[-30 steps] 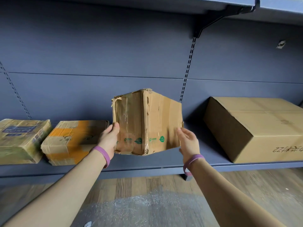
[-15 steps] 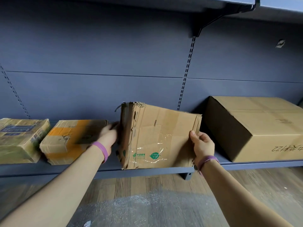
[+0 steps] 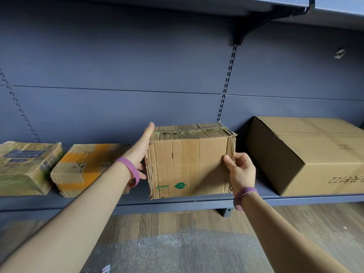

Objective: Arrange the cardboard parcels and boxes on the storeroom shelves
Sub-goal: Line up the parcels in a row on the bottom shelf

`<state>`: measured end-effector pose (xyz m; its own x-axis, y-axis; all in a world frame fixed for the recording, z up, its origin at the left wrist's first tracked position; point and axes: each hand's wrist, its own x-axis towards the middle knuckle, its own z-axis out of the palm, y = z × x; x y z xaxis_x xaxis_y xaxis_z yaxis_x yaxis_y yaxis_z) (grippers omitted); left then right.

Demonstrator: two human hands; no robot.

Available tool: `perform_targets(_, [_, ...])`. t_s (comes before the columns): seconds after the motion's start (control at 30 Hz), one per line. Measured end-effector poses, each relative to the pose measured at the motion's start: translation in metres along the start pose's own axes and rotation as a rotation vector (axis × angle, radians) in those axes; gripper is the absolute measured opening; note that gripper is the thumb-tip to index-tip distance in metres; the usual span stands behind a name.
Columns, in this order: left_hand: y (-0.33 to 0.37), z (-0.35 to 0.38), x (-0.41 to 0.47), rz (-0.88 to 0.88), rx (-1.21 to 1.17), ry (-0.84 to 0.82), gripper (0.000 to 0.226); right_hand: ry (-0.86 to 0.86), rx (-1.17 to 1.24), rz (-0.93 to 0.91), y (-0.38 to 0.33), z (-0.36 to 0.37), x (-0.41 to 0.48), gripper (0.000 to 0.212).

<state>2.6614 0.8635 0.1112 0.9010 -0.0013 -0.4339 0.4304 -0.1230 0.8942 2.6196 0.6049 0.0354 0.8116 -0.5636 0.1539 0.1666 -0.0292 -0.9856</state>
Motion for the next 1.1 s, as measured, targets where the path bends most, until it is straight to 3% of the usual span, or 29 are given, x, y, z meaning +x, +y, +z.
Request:
perform_targets(0.1, [-0.013, -0.003, 0.009, 0.003, -0.014, -0.02, 0.075, -0.086, -0.016, 0.016, -0.007, -0.001, -0.004, 0.017])
perform_targets(0.2, [-0.022, -0.005, 0.014, 0.066, -0.081, -0.016, 0.047, -0.282, -0.023, 0.079, -0.014, 0.002, -0.008, 0.081])
perform_targets(0.27, [-0.023, -0.008, 0.016, 0.137, -0.152, 0.012, 0.04, -0.337, -0.02, 0.174, -0.019, 0.008, -0.011, 0.093])
perform_targets(0.33, [-0.023, -0.014, 0.017, 0.167, -0.192, 0.012, 0.055, -0.314, 0.004, 0.232, -0.022, 0.012, -0.01, 0.08])
perform_targets(0.4, [-0.024, -0.021, 0.018, 0.143, -0.186, -0.007, 0.09, -0.233, 0.008, 0.237, -0.027, 0.013, -0.006, 0.062])
perform_targets(0.43, [-0.025, -0.023, 0.018, 0.133, -0.167, -0.013, 0.096, -0.198, 0.018, 0.247, -0.029, 0.012, -0.004, 0.058])
perform_targets(0.53, [-0.028, -0.023, 0.015, 0.128, -0.06, -0.027, 0.046, -0.129, -0.009, 0.28, -0.031, 0.009, 0.001, 0.056])
perform_targets(0.57, [-0.03, -0.022, 0.015, 0.132, -0.018, -0.038, 0.038, -0.116, -0.035, 0.249, -0.029, 0.01, 0.0, 0.059])
perform_targets(0.67, [-0.036, -0.021, 0.023, 0.123, 0.057, -0.063, 0.063, -0.086, -0.112, 0.178, -0.022, 0.012, -0.004, 0.08])
perform_targets(0.7, [-0.036, -0.019, 0.022, 0.131, 0.084, -0.074, 0.066, -0.074, -0.117, 0.165, -0.02, 0.012, -0.005, 0.078])
perform_targets(0.83, [-0.029, -0.014, 0.013, 0.155, 0.091, -0.101, 0.07, -0.081, -0.187, 0.103, -0.017, 0.008, -0.004, 0.022])
perform_targets(0.93, [-0.02, -0.012, 0.002, 0.118, 0.043, -0.167, 0.08, -0.113, -0.177, 0.133, -0.013, 0.003, -0.006, 0.014])
perform_targets(1.1, [-0.023, -0.012, 0.008, 0.026, -0.055, -0.087, 0.098, -0.165, -0.14, 0.169, -0.013, 0.0, -0.007, 0.008])
